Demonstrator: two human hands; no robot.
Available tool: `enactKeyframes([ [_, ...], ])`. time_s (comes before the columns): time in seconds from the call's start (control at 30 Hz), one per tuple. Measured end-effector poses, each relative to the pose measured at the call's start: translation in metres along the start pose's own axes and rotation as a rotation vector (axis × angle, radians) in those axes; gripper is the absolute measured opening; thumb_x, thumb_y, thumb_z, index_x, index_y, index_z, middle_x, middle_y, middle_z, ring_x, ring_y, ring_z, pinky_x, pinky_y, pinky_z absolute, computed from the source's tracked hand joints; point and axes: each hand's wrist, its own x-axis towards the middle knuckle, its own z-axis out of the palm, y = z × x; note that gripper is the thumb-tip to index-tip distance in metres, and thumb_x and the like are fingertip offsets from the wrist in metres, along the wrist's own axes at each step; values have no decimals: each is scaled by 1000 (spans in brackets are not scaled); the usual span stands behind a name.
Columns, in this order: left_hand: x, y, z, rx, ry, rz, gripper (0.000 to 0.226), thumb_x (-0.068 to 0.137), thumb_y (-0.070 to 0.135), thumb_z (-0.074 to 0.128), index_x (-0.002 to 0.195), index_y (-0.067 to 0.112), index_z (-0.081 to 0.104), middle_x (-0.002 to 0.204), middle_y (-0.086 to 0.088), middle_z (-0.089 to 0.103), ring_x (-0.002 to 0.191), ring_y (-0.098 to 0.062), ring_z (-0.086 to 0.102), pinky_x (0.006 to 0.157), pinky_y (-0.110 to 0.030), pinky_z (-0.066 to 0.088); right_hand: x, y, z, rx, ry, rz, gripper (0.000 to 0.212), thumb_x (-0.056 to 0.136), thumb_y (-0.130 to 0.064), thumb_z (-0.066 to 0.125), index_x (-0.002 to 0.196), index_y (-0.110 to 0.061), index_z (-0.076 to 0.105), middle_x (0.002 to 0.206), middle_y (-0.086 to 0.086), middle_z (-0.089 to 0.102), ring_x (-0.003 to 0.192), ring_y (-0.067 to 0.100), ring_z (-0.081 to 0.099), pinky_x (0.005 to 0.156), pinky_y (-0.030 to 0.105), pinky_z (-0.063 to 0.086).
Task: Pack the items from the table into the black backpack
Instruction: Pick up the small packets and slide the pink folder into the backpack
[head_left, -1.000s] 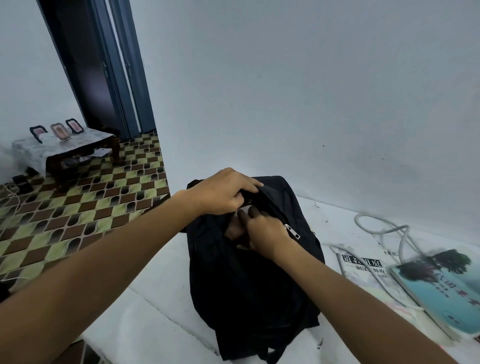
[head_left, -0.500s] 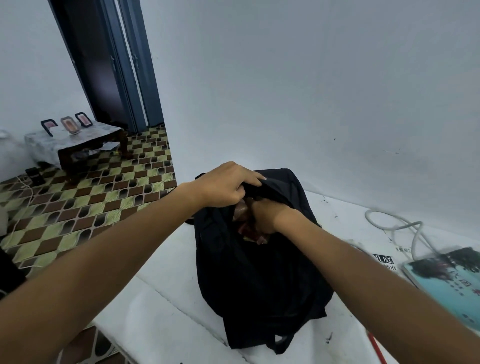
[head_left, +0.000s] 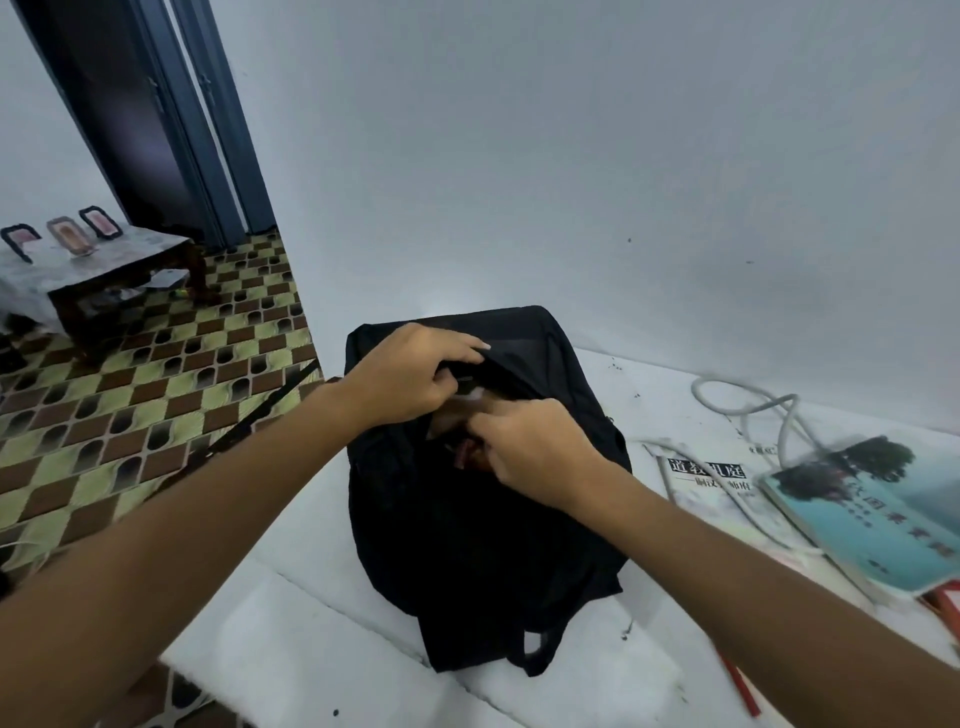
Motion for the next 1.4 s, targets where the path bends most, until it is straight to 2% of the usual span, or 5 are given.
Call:
enactKeyframes([
  [0.23,-13,3,20,75,25,18,50,78,26,57,124,6,62,137,-2,55,127,-15,52,104,-35,45,-39,39,-16,-2,-275,701,31,82,-33,66,103,-14,54,104,5,58,97,29,57,70,33,42],
  [0.43,-22,-1,13,-15,-164,5,58,70,4,54,127,11,57,133,-1,51,123,-13,46,105,-16,34,-49,51,-22,197,-207,855,10,80,-30,71,81,-21,67,82,-3,68,82,22,61,69,30,46],
  [0.63,-41,-1,7,-62,-330,-108,45,73,-2,52,98,35,44,91,16,56,75,-9,56,66,-29,46,-57,55,-19,464,-233,1009,18,79,-19,71,65,-18,60,70,-5,62,74,18,61,68,30,48],
  [0.83,-53,10,35,90,-670,-225,42,90,17,55,127,35,45,115,12,66,93,0,59,89,-22,45,-67,54,-22,557,-333,1032,17,79,-18,70,65,-13,61,68,-2,65,69,17,62,68,31,50],
  [1.4,26,87,76,-219,-87,-95,9,81,10,65,80,18,68,60,13,59,55,-8,57,56,-18,45,-107,65,-56,625,-247,1016,11,79,-25,72,74,-19,64,71,-7,62,67,10,57,60,21,42],
])
